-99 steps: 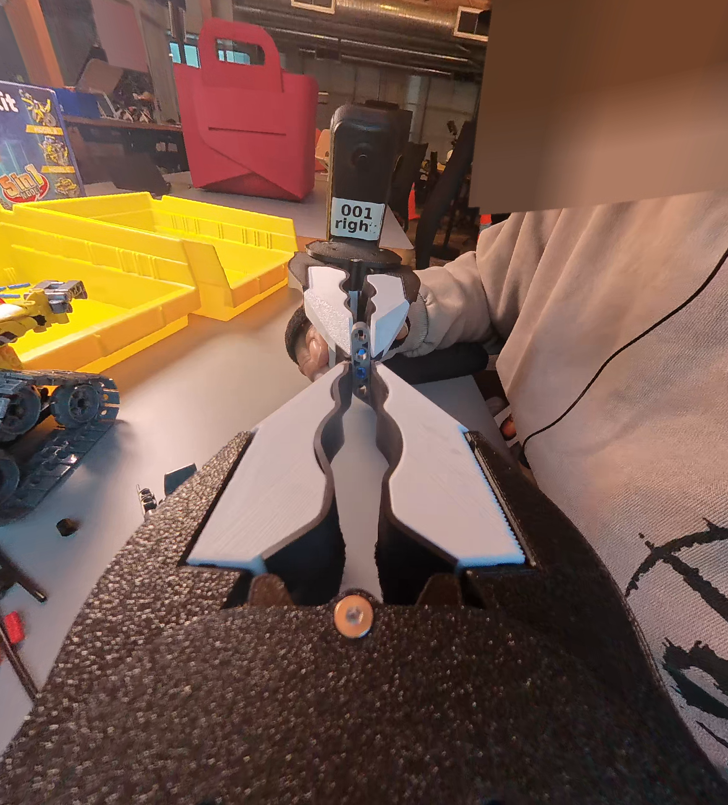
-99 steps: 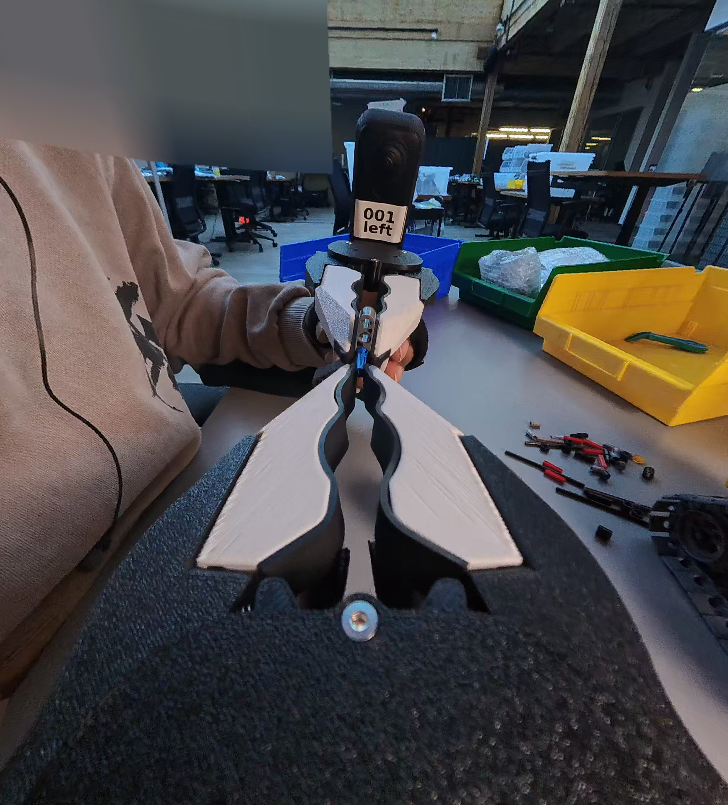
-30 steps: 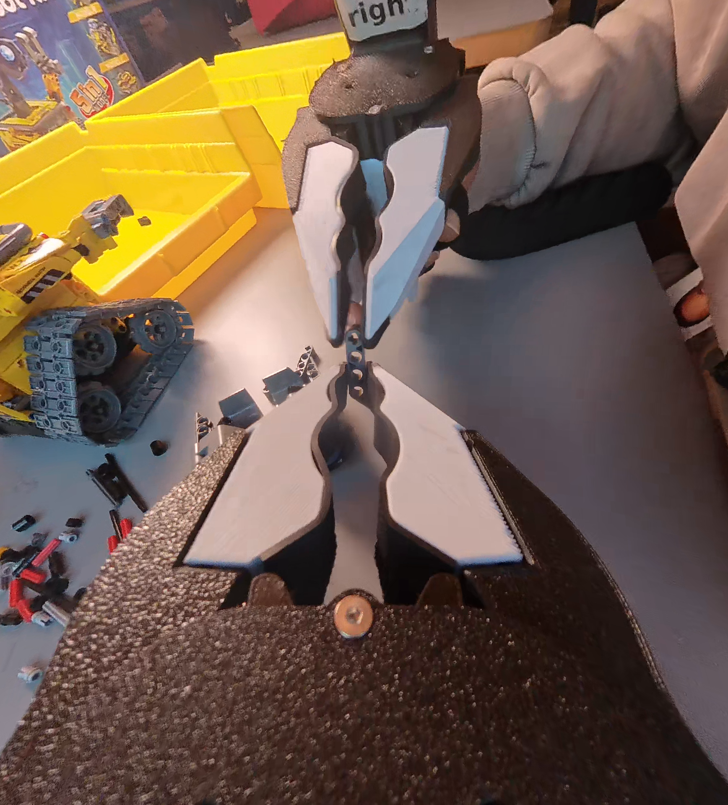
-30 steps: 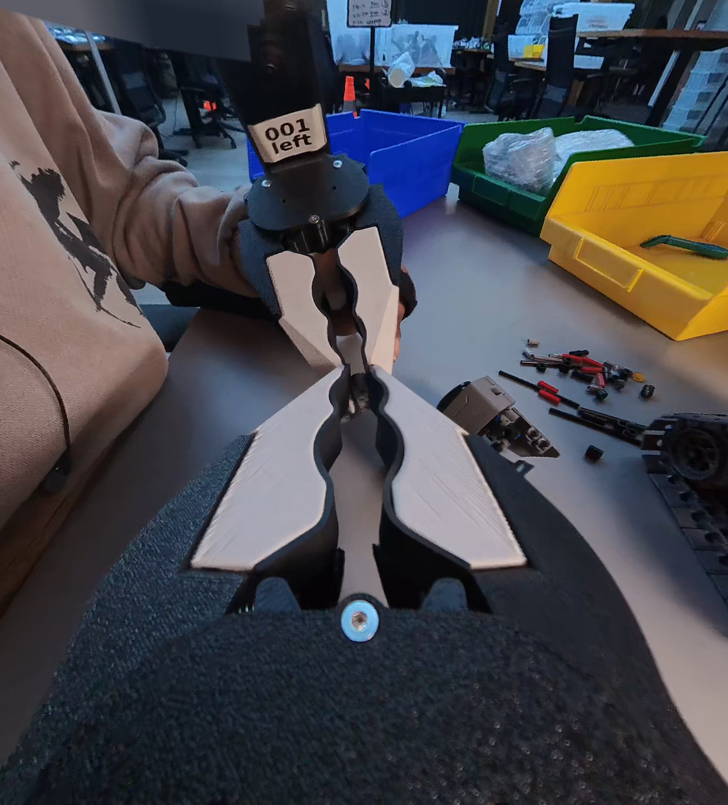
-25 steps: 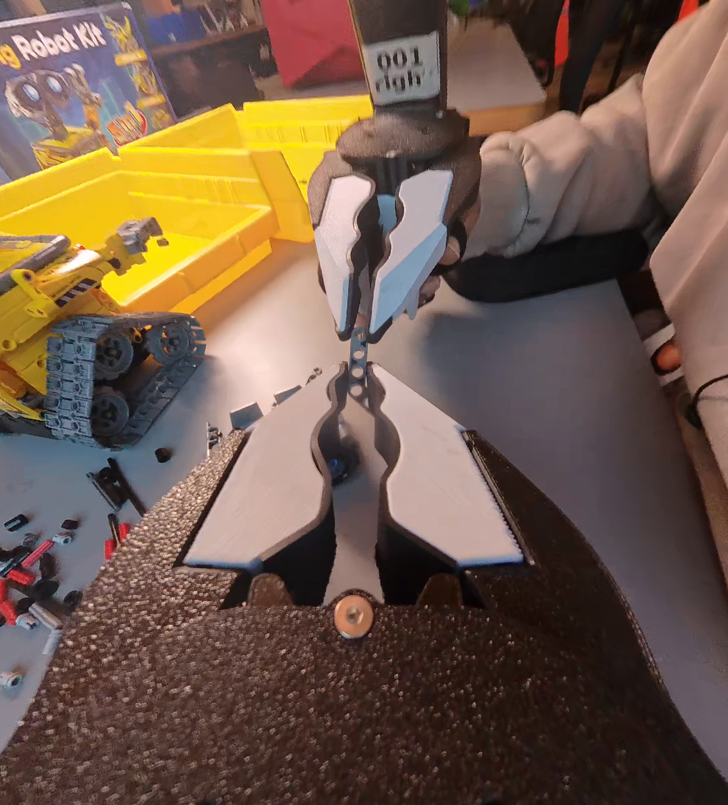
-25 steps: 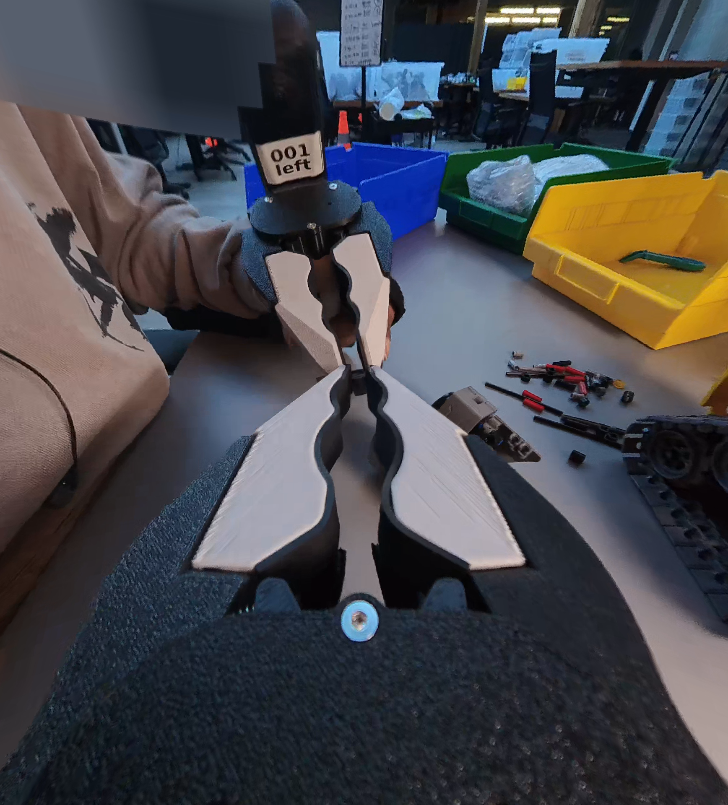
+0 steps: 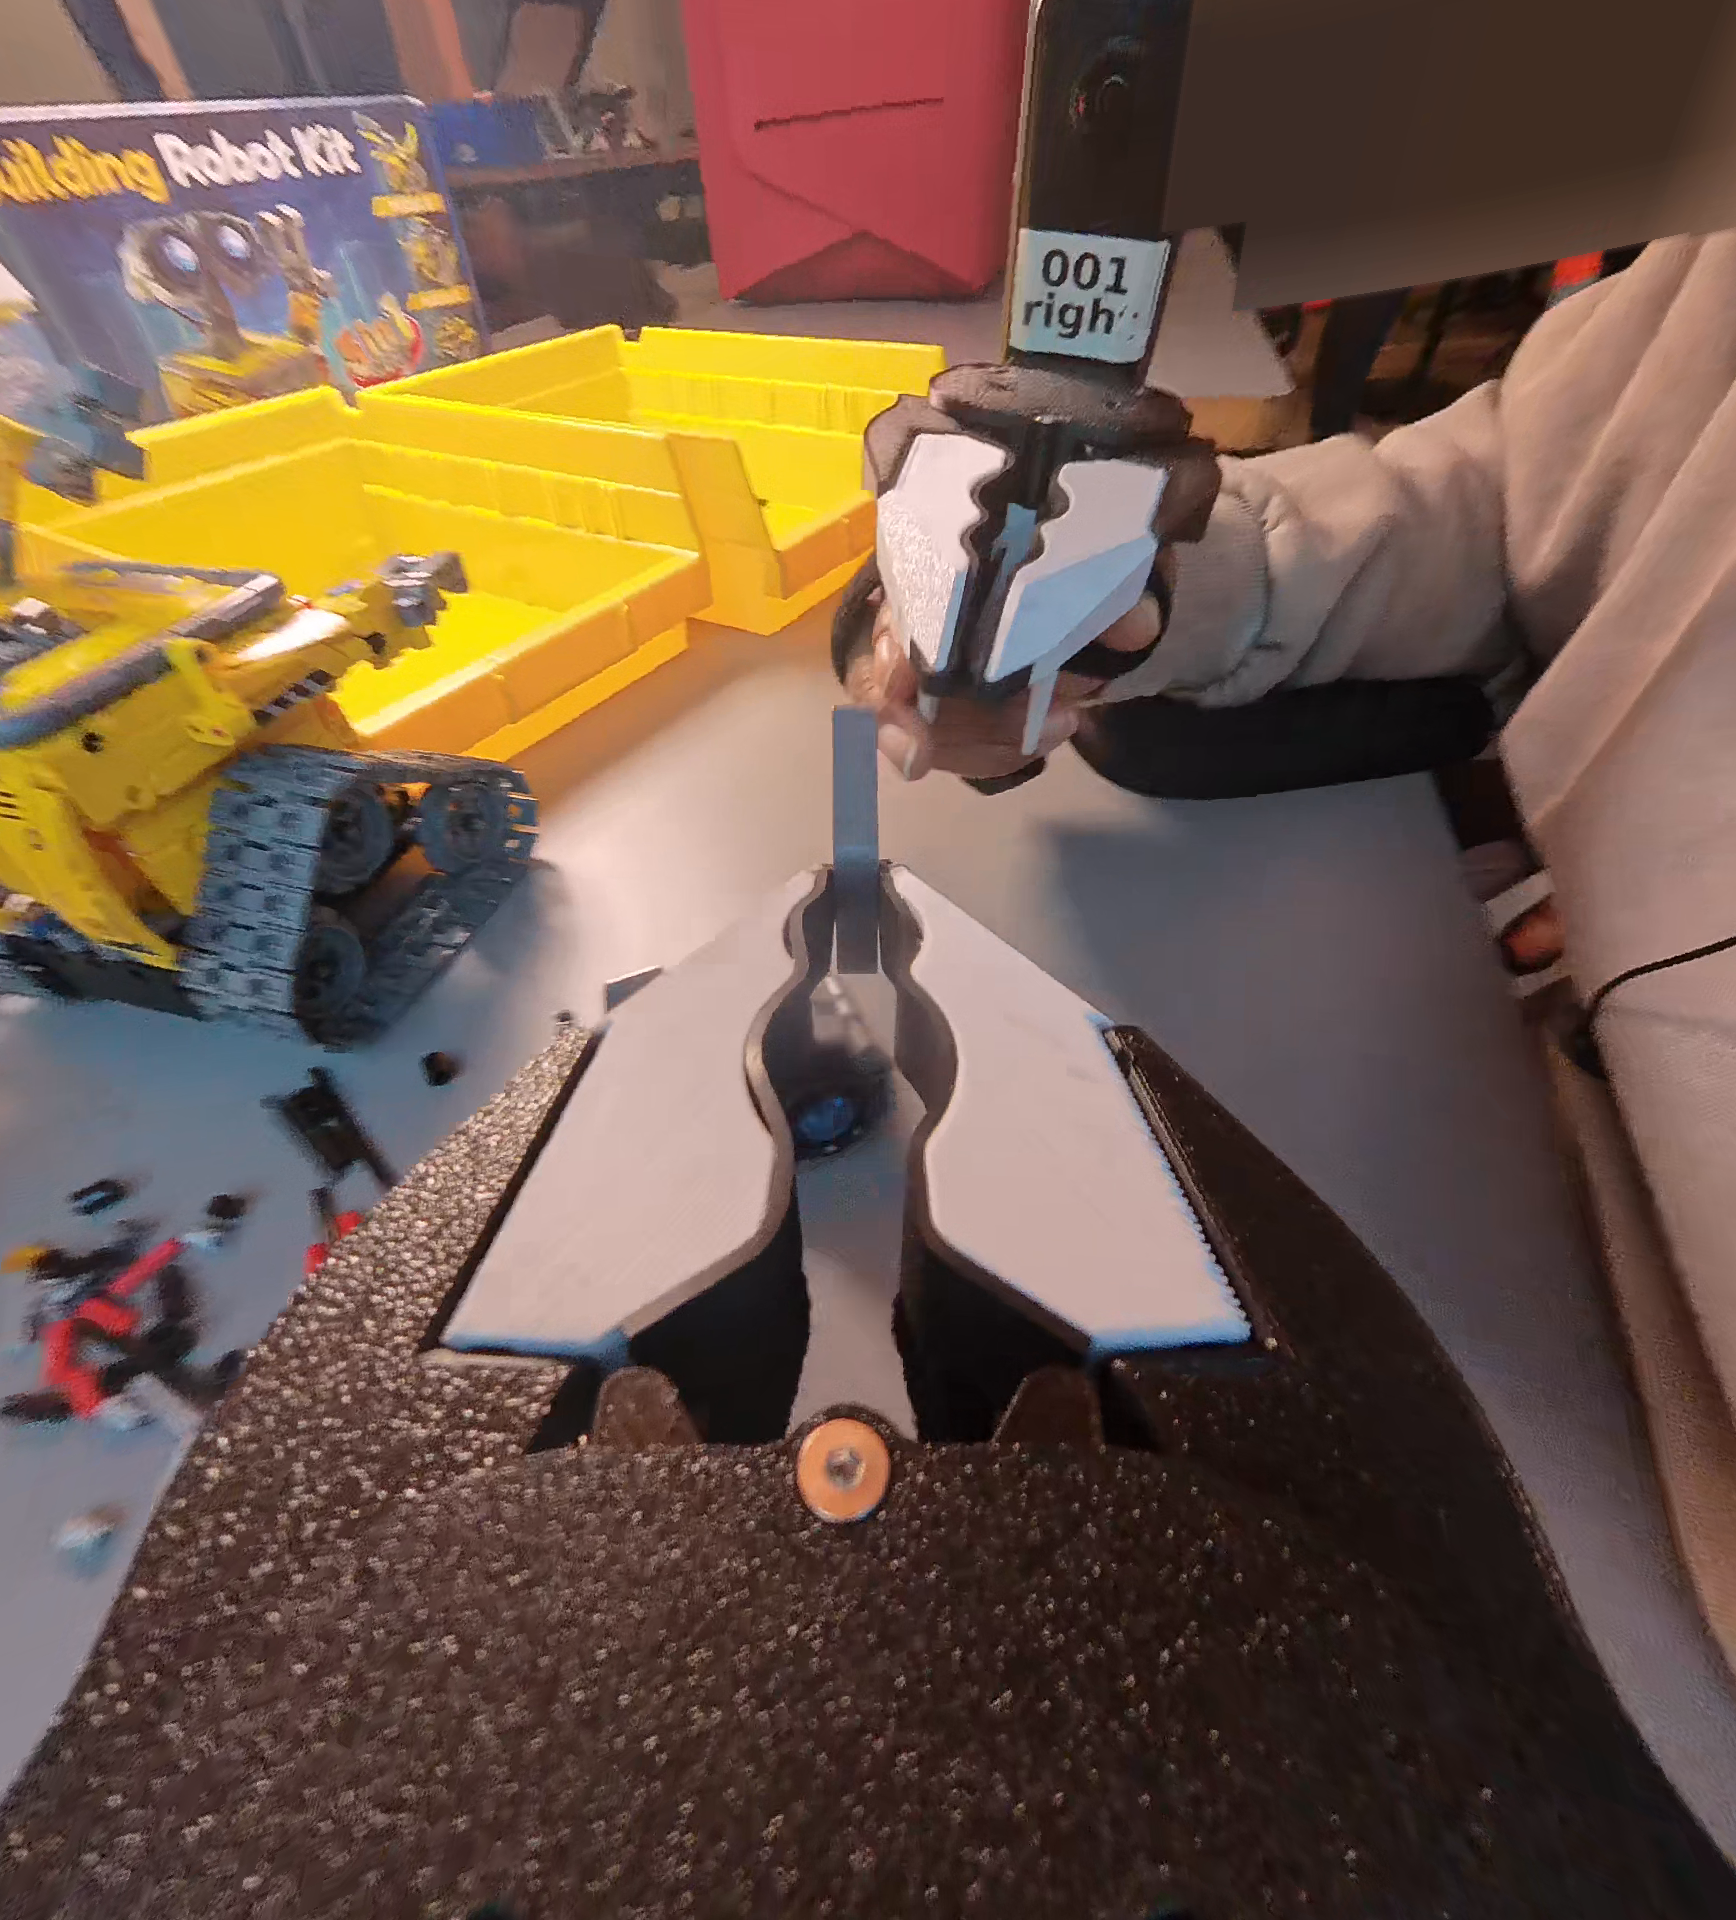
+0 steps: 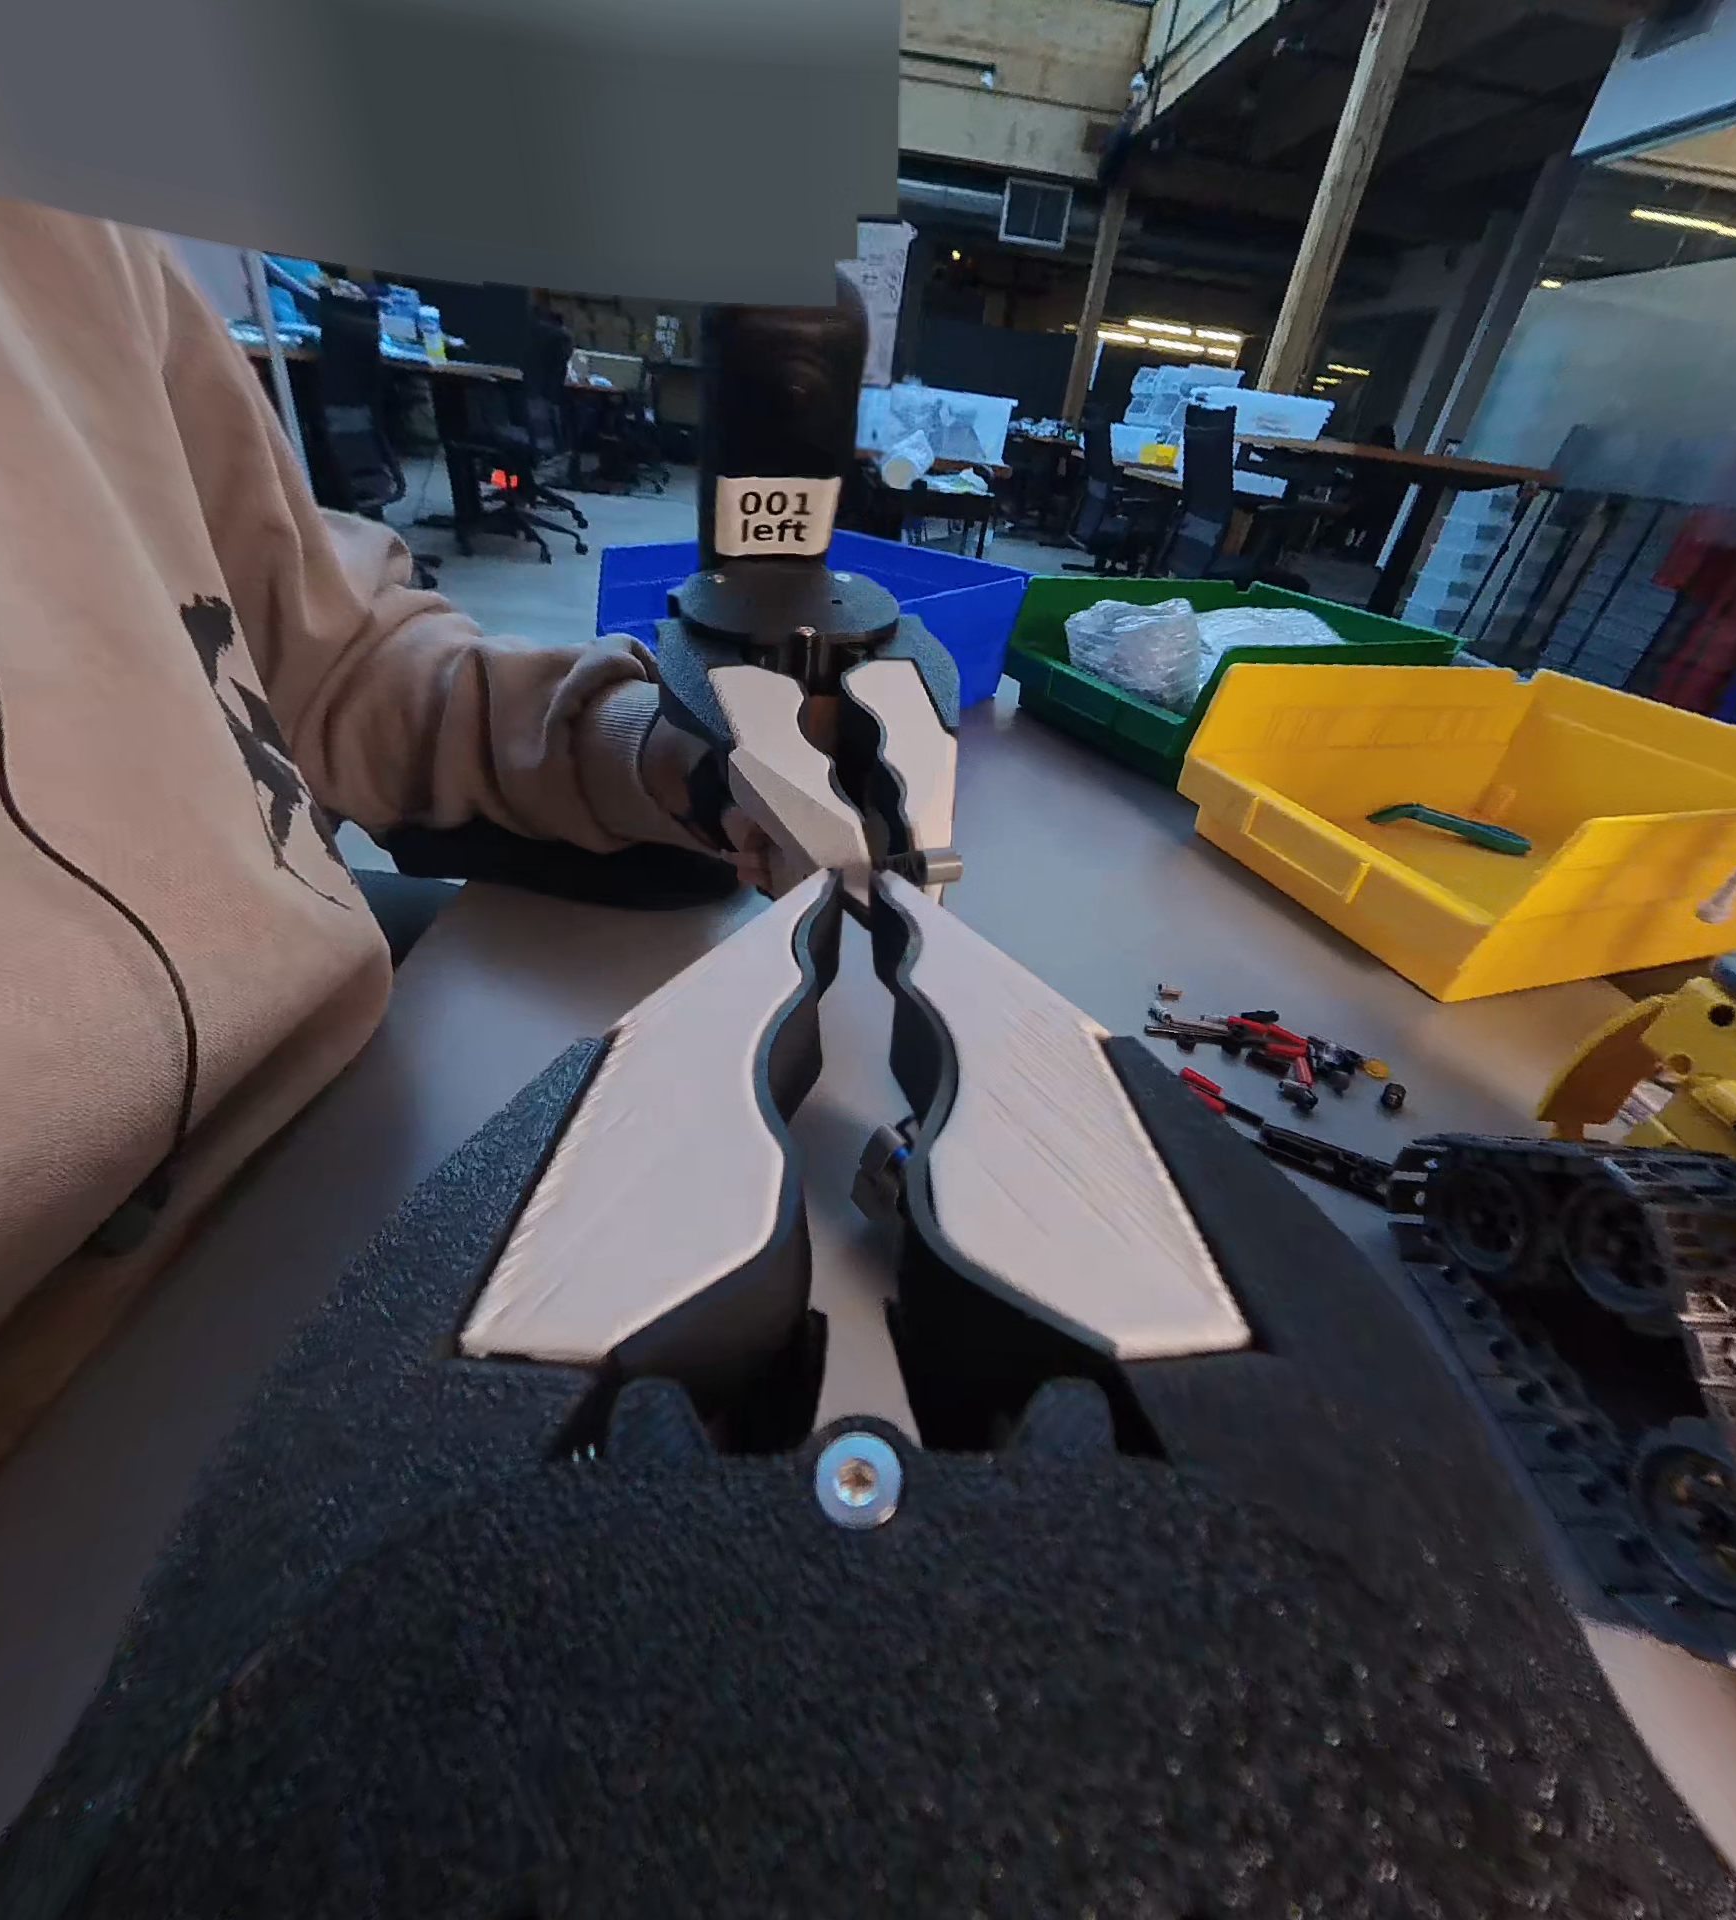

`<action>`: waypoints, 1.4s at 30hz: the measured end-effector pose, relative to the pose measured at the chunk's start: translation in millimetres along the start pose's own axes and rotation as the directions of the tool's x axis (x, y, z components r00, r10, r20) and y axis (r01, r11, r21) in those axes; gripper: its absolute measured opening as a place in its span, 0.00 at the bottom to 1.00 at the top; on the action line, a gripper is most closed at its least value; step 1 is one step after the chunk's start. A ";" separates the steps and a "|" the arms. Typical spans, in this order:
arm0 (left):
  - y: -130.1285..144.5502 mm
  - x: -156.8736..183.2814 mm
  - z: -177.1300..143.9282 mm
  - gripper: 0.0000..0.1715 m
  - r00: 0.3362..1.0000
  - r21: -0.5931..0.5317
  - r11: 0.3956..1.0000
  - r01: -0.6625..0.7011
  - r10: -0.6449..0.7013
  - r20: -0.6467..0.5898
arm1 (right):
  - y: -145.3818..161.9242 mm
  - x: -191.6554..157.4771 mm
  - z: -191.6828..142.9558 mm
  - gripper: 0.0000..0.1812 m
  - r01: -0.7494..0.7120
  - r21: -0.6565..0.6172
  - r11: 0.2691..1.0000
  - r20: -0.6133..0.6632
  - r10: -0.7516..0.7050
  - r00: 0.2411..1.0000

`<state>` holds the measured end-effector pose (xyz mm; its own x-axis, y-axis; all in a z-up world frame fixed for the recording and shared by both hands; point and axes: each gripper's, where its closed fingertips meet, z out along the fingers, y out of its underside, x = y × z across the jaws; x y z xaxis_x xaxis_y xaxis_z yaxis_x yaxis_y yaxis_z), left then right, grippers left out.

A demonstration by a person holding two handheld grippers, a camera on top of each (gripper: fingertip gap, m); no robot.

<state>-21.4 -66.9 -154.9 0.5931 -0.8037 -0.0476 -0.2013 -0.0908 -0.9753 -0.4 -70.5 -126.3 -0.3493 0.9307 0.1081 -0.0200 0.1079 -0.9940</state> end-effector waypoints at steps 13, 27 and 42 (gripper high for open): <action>-21.6 -127.5 -323.0 0.04 0.391 -0.426 0.882 0.199 0.327 0.860 | 75.3 46.9 -25.6 0.18 -0.066 -0.415 0.907 -0.191 -0.017 0.981; 75.6 -129.8 -412.1 0.15 0.259 -0.297 0.774 0.560 0.177 0.950 | 125.6 54.8 -42.9 0.14 -0.100 -0.672 0.734 -0.224 -0.073 0.972; -24.1 -40.8 -69.0 0.20 0.894 0.040 0.908 0.418 -0.418 0.159 | 49.5 58.0 -29.3 0.04 0.297 -0.510 0.807 -0.194 -0.444 0.875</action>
<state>-94.6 -72.6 -114.6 0.7388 -0.5870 0.3312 0.0963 -0.3944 -0.9139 5.8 -0.9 -168.7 -0.1149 0.8340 0.5396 0.3582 0.5414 -0.7606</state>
